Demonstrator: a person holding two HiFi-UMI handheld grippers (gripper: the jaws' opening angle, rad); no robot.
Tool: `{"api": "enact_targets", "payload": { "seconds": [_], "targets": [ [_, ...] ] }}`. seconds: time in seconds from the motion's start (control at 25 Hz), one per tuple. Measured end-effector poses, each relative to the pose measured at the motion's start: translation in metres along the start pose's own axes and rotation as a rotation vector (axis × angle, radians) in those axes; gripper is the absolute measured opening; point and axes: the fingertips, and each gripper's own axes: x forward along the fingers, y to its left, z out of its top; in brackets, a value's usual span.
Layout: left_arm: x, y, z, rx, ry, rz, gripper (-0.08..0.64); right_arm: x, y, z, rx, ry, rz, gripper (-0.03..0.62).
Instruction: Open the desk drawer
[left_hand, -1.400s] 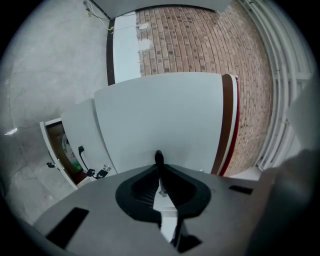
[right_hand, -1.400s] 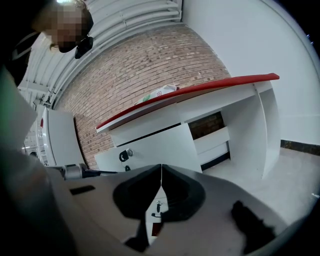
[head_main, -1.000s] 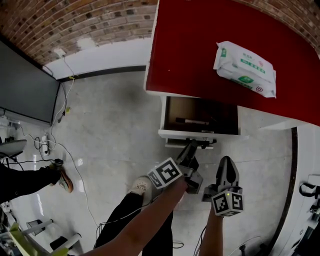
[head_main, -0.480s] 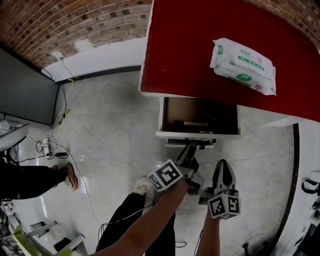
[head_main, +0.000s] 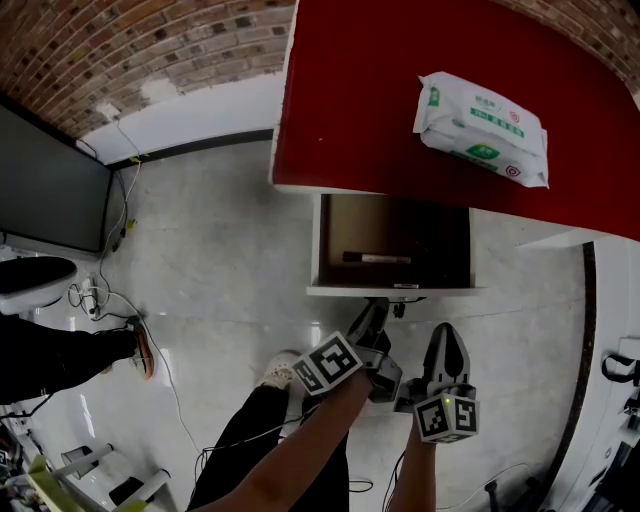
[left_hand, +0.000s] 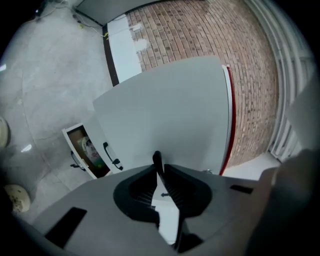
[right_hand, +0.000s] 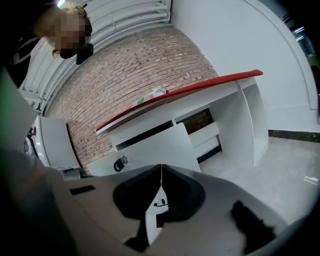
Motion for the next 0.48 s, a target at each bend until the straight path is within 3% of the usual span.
{"api": "enact_targets", "payload": {
  "seconds": [0.12,0.28,0.48],
  "targets": [
    [0.001,0.018,-0.006,0.071,0.055,0.047,0.06,-0.001,0.0,-0.001,-0.005,0.009,-0.004,0.014],
    [0.002,0.023,-0.006,0.151,0.091,0.023,0.071,-0.001,0.001,-0.004,-0.002,0.011,0.001,0.014],
    [-0.003,0.02,-0.008,0.233,0.161,0.06,0.096,-0.006,0.008,0.002,0.003,0.019,-0.005,0.014]
  ]
}}
